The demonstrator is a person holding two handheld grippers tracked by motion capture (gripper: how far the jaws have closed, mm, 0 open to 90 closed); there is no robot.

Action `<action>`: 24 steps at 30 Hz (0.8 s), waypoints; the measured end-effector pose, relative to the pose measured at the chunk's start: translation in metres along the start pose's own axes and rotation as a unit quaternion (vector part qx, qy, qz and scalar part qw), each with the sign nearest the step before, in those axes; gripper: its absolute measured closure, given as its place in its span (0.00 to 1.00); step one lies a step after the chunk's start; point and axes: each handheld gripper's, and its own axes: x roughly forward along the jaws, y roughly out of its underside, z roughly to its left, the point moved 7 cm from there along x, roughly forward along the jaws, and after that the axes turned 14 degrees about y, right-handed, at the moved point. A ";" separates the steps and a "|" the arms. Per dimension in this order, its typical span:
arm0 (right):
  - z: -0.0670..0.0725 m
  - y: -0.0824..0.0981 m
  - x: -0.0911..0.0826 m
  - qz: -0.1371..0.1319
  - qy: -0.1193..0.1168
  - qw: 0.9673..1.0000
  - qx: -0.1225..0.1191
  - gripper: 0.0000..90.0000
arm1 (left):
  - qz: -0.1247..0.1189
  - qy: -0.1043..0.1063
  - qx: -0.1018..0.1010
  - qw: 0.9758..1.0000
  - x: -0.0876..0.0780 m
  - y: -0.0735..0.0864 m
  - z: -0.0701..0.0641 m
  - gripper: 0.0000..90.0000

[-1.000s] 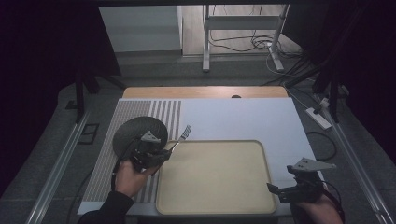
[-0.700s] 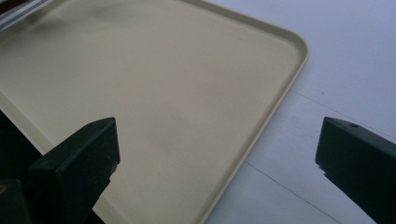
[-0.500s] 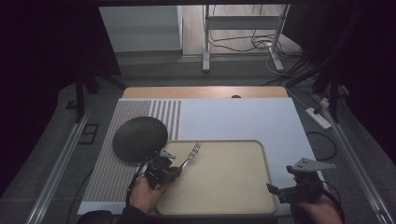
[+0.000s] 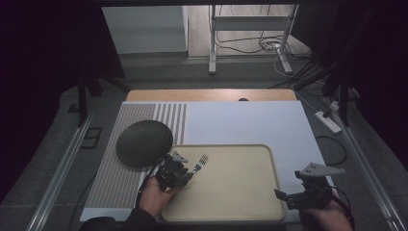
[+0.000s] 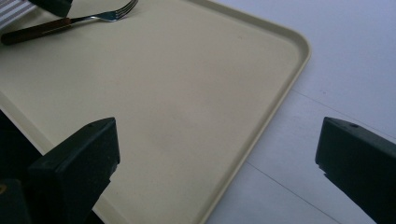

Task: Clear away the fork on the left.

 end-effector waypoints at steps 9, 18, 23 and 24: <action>0.000 0.000 0.000 -0.001 0.001 1.000 0.001 0.00 | 0.028 0.000 -0.009 1.000 0.028 -0.009 0.013 0.98; 0.000 0.000 0.000 -0.003 0.000 1.000 0.000 0.00 | 0.018 -0.055 -0.067 0.996 0.003 0.007 0.049 0.98; 0.000 0.000 -0.001 -0.004 -0.001 1.000 0.000 0.00 | 0.011 -0.046 -0.069 0.996 -0.002 0.010 0.051 0.93; 0.000 0.000 -0.001 -0.004 -0.001 1.000 -0.001 0.00 | 0.008 -0.046 -0.063 0.997 -0.003 0.009 0.050 0.90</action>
